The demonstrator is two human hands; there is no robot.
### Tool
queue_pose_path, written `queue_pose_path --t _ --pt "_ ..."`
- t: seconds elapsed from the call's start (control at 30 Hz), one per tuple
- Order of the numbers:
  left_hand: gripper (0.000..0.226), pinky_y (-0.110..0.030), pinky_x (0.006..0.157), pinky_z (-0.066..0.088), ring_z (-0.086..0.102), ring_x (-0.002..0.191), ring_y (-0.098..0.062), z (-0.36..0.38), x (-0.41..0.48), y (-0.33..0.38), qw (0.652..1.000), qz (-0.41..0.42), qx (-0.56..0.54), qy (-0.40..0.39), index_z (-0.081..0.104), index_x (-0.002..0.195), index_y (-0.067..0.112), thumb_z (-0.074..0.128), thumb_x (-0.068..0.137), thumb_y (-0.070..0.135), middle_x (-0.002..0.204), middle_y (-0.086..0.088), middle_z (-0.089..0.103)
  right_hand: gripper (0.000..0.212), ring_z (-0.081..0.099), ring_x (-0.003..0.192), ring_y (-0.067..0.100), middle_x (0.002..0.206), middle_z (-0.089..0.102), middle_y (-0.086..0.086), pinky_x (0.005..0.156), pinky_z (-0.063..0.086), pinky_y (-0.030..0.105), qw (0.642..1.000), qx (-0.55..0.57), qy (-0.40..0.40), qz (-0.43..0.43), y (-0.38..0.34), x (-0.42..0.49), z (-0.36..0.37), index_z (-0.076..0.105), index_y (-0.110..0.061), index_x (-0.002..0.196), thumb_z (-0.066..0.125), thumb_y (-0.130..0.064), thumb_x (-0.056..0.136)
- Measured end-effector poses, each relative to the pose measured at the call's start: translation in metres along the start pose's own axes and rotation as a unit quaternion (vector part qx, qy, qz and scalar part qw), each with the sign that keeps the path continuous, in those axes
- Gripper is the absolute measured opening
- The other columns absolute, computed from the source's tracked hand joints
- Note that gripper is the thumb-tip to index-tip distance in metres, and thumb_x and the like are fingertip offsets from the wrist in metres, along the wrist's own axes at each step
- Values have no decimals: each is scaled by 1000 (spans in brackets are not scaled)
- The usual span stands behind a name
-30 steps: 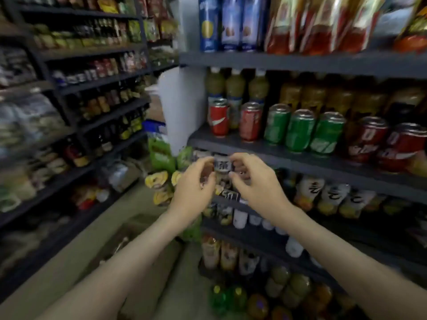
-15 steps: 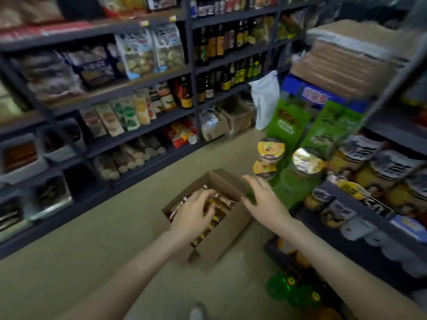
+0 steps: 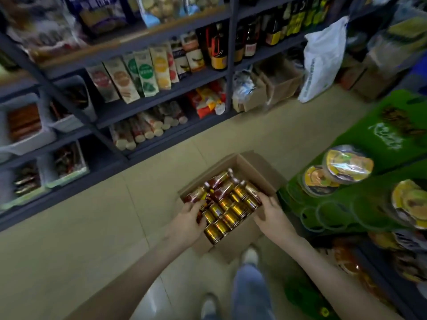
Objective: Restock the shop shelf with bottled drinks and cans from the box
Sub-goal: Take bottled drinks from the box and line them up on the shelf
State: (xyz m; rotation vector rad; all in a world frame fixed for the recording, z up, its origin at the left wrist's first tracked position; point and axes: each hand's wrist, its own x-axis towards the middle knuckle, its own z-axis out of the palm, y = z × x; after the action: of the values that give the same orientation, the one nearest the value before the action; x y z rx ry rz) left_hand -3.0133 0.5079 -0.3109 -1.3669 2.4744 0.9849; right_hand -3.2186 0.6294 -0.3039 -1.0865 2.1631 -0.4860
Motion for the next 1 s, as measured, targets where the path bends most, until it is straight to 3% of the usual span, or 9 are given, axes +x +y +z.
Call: queue_pose_path --t 0.13,0.3,0.4,0.5,0.63,0.77,0.9,1.0 --pt "57 -29 97 42 49 123 -23 32 55 -19 997 -68 23 -39 20 150 30 44 98 32 147 -5 33 71 47 125 21 151 28 7 94 41 28 997 -23 -69 23 37 73 16 15 -24 152 55 -16 94" --pt "58 -35 104 40 39 130 -24 100 136 -53 990 -127 1 -67 20 151 29 44 98 31 148 -5 31 71 47 124 19 144 36 3 93 44 27 990 -77 -107 49 105 169 66 17 -30 151 55 -13 93" --pt "56 -35 104 41 40 130 -24 163 197 -86 987 -148 -21 -57 24 150 29 44 98 28 147 -4 33 71 50 118 18 140 41 5 96 46 30 982 -97 -138 79 161 225 117 15 -30 151 53 -13 93" --pt "56 -37 105 40 38 131 -27 240 256 -125 985 -156 -24 -68 25 150 27 45 98 24 148 -8 31 79 48 120 26 143 37 9 101 42 42 976 -106 -170 91 227 279 180 14 -31 151 56 -16 86" --pt "61 -42 110 29 25 139 -33 333 314 -160 982 -144 35 -114 13 153 29 42 100 27 154 -15 17 81 34 131 31 149 26 13 106 35 45 970 -186 -132 86 305 345 249 8 -34 151 55 -14 88" --pt "77 -44 117 16 8 145 -36 401 357 -164 977 -152 66 -134 -6 152 31 46 97 17 159 -17 -2 70 21 138 38 152 20 17 107 31 55 955 -272 -90 75 367 401 283 9 -29 152 50 -30 95" --pt "88 -42 119 15 1 146 -31 438 383 -151 982 -145 6 -117 -7 152 33 43 88 -2 159 -8 -7 67 16 141 43 154 14 21 108 24 60 938 -326 -87 74 396 438 301 2 -33 151 43 -31 98" --pt "90 -39 118 21 3 146 -26 449 382 -149 985 -132 -13 -106 -6 151 35 41 88 -6 159 -4 -2 75 20 137 46 155 7 20 105 27 60 935 -323 -124 77 402 458 300 -12 -39 149 43 -31 98"
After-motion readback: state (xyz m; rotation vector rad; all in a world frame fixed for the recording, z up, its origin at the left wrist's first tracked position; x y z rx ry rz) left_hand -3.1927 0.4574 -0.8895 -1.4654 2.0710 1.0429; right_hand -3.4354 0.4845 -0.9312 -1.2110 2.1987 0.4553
